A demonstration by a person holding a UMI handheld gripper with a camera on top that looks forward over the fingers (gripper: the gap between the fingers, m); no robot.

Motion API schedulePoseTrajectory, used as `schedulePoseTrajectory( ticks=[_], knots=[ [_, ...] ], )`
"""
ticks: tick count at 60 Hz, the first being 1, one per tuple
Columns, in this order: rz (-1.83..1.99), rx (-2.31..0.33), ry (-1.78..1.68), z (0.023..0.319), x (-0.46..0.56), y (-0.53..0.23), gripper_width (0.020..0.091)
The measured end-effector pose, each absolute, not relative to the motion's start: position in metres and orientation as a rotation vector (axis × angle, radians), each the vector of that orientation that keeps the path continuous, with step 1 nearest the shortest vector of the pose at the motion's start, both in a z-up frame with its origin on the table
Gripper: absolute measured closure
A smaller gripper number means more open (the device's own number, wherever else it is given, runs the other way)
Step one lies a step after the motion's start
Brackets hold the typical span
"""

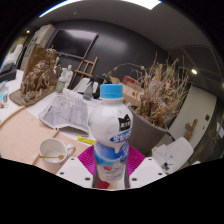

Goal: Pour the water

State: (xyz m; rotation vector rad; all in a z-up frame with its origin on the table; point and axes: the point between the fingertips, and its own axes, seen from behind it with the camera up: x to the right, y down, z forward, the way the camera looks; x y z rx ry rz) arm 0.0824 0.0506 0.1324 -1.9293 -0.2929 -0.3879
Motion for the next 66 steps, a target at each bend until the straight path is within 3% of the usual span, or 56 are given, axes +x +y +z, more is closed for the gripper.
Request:
schedulePoseTrajectory(
  ticks=[14,26,36,40,41,44,47,66],
  knots=[
    [-0.060,-2.000,-0.051,0.075,0.084,0.057,0.0752],
    [-0.009,-2.002,-0.023,0.050,0.086,0.053,0.0702],
    [0.003,-2.002,-0.022,0.046,0.087,0.046,0.0559],
    [0.015,-2.046,0.007,0.040,0.089,0.037,0.0294],
    [0.019,-2.050,0.014,0.041,0.088,0.035,0.0230],
    [0.014,-2.057,0.036,0.048,0.090,0.026,0.0267],
    [-0.004,-2.062,0.045,0.059,0.091,0.015,0.0243],
    [-0.081,-2.183,0.122,0.143,0.034,-0.130,0.0251]
  ],
)
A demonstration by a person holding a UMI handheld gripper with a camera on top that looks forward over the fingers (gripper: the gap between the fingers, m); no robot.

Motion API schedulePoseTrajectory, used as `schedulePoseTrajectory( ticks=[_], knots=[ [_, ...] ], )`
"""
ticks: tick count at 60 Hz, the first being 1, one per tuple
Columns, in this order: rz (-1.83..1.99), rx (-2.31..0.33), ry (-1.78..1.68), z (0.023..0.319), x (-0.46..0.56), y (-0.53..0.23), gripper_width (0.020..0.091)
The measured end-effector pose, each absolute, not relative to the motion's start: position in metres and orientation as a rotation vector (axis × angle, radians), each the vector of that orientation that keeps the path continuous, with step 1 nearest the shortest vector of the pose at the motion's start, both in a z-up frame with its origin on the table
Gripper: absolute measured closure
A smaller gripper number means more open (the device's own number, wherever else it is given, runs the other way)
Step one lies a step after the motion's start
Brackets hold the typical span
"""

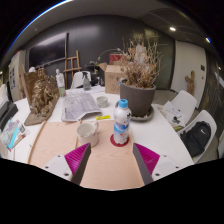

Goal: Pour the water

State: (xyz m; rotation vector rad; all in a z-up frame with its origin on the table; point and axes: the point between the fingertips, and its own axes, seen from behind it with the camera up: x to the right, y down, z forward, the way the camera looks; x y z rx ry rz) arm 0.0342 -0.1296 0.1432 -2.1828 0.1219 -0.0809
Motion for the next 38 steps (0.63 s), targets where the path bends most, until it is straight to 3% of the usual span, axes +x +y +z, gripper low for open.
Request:
schedulePoseTrajectory(
  ticks=[13,38],
  knots=[
    [-0.109,-2.212,0.101,0.186,-0.018,-0.225,0.0245],
    [-0.162,-2.210,0.082,0.207,-0.045,-0.272,0.0249]
  ],
)
